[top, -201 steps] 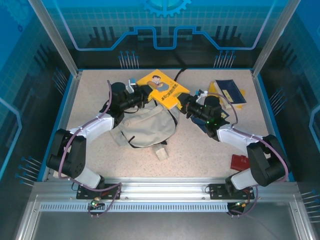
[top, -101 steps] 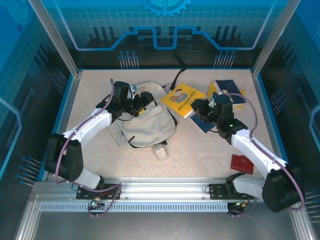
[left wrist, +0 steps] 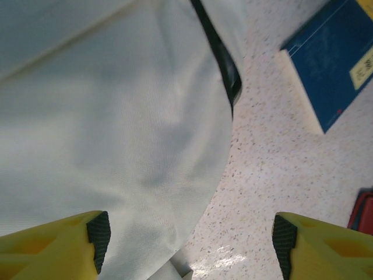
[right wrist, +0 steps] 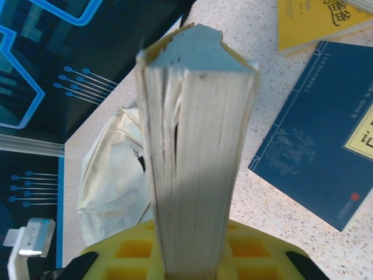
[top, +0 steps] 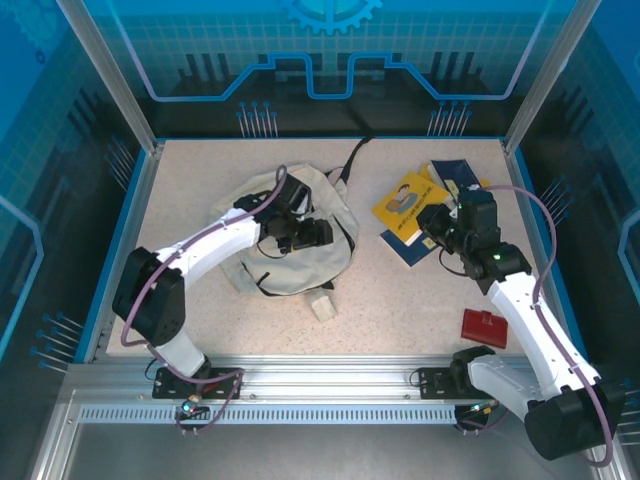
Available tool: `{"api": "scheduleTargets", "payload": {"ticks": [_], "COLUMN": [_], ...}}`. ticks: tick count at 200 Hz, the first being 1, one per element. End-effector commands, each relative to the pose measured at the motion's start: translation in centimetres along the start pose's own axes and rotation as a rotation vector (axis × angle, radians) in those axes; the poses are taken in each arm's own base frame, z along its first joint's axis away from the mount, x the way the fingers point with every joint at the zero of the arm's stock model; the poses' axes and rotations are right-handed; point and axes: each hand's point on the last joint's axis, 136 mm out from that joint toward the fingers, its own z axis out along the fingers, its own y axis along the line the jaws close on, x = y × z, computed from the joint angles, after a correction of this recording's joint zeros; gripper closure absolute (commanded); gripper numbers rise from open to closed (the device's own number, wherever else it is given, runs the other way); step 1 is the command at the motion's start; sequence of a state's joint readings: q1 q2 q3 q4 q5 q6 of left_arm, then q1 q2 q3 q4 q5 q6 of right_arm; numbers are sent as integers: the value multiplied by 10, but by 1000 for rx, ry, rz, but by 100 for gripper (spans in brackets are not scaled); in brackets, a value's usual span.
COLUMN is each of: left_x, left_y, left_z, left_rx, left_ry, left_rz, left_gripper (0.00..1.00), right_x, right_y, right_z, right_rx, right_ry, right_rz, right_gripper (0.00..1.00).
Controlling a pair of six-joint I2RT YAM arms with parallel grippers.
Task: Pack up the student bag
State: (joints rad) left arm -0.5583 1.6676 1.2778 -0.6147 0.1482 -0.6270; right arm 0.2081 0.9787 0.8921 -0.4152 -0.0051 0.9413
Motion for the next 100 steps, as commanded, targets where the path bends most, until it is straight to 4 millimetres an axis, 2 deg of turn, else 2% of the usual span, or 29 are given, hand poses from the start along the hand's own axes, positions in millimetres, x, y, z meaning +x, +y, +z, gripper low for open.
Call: {"api": "scheduleTargets", "payload": {"ticks": [1,33,81,100], "left_x": [16,25,39,44], "left_y": [16,20,29,30], "left_z": [19,40,64,74], "left_rx": [-89,-148,-301,-324], "left_ry": [25,43,120,161], "left_rz": [-88,-142,-63,-38], "left_gripper": [26,27,28,32], "right_x": [-13,-10,-8,-7], "right_y": [12,10,5,4], "right_z": [-10,-5,-7,-8], "right_rx": [-46,-46,-10,-2], "right_ry": [-52,-34,-38,-42], "right_rz": [-25,-10,-7,-10], "right_gripper": [87,87,87,87]}}
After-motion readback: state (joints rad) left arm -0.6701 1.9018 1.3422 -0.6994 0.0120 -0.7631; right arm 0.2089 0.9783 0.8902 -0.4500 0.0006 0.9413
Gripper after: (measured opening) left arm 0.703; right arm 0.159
